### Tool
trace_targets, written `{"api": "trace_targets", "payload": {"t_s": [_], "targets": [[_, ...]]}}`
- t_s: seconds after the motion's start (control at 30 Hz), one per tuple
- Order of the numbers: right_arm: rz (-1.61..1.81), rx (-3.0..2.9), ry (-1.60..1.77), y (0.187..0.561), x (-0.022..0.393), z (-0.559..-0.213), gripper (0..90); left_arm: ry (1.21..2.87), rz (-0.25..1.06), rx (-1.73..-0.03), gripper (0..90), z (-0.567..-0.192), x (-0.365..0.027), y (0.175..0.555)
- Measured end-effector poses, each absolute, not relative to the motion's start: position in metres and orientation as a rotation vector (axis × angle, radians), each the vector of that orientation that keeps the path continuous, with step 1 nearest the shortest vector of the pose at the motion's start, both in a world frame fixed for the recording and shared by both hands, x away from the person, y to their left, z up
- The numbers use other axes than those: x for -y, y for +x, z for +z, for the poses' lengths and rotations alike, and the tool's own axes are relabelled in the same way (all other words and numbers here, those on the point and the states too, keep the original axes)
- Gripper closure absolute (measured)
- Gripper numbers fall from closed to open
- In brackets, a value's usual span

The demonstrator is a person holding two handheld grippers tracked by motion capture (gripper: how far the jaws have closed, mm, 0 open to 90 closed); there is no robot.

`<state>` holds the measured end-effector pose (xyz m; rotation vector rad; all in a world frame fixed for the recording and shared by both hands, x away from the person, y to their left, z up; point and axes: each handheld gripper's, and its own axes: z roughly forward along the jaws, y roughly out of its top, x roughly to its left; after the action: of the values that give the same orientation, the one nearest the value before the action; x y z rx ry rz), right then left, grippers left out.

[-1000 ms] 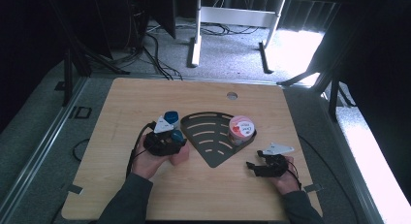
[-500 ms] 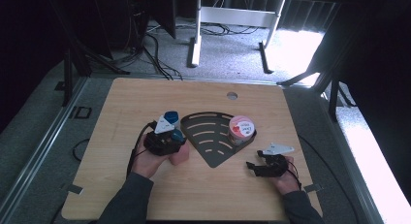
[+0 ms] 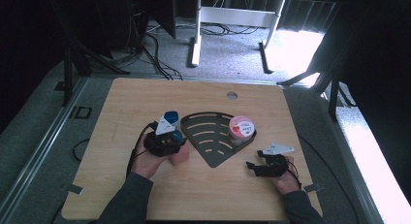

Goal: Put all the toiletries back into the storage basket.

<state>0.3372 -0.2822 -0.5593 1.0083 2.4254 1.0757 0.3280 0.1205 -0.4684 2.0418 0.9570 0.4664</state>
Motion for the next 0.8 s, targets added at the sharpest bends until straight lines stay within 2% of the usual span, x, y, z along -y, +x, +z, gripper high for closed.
{"api": "trace_targets", "payload": {"t_s": [0.8], "targets": [[1.082,-2.425,1.011,0.338,0.283,-0.559,29.1,2.061,0.41,-0.892,52.7,-0.449,-0.103,0.319]]}}
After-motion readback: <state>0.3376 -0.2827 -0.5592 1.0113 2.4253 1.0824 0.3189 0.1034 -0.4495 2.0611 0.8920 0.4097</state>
